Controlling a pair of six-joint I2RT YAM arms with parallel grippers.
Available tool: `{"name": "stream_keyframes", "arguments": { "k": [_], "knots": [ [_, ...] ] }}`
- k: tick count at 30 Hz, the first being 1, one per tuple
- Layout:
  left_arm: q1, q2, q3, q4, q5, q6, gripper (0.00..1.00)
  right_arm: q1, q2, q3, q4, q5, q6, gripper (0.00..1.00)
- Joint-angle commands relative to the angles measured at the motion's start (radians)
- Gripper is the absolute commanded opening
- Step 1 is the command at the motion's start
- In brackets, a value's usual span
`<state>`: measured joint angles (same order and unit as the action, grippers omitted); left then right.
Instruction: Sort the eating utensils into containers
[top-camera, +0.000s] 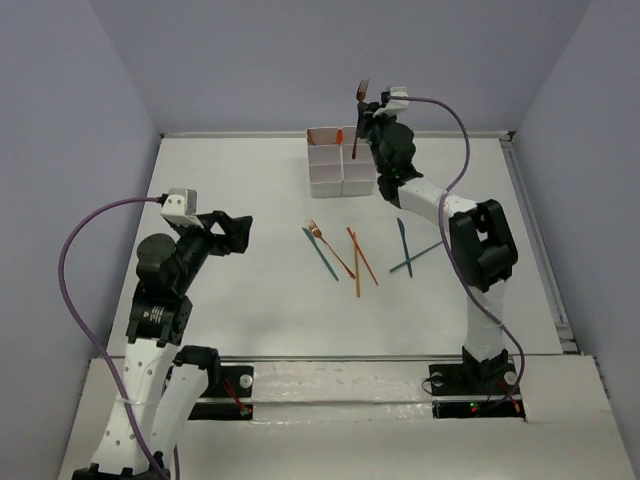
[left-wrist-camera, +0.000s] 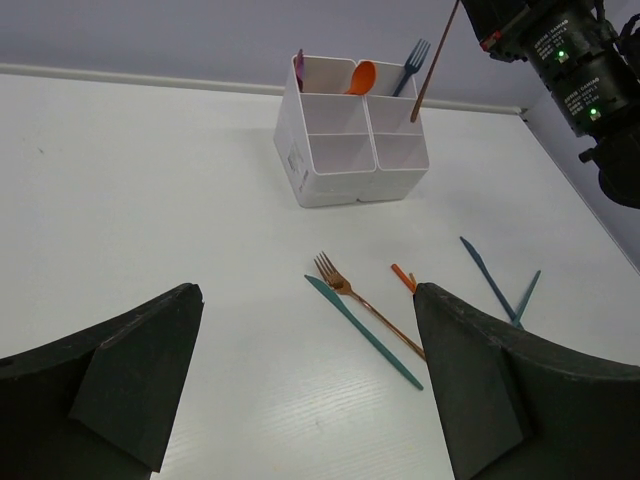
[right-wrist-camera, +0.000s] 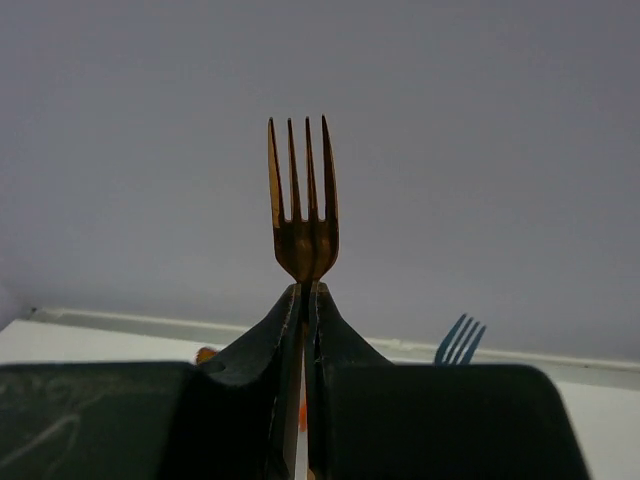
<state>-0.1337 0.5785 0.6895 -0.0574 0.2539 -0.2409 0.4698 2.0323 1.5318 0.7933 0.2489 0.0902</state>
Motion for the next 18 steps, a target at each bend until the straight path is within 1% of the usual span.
{"name": "stream_keyframes", "arguments": {
  "k": [1,4,10,14,18],
  "knots": [
    [0.016,0.017,0.031,0.033,-0.005,0.011,0.99,-0.068,0.109,0.174,0.066,0.026,0.005,0.07],
    [0.025,0.027,0.031,0.037,0.002,0.011,0.99,-0.091,0.198,0.293,0.052,0.009,-0.013,0.07],
    [0.034,0.06,0.033,0.041,0.008,0.014,0.99,-0.1,0.315,0.488,0.034,-0.005,-0.069,0.07],
    [0.043,0.072,0.035,0.041,0.015,0.014,0.99,-0.1,0.39,0.576,0.018,-0.005,-0.078,0.07],
    [0.043,0.083,0.035,0.041,0.018,0.014,0.99,-0.109,0.436,0.599,0.021,-0.013,-0.078,0.07]
  ]
}}
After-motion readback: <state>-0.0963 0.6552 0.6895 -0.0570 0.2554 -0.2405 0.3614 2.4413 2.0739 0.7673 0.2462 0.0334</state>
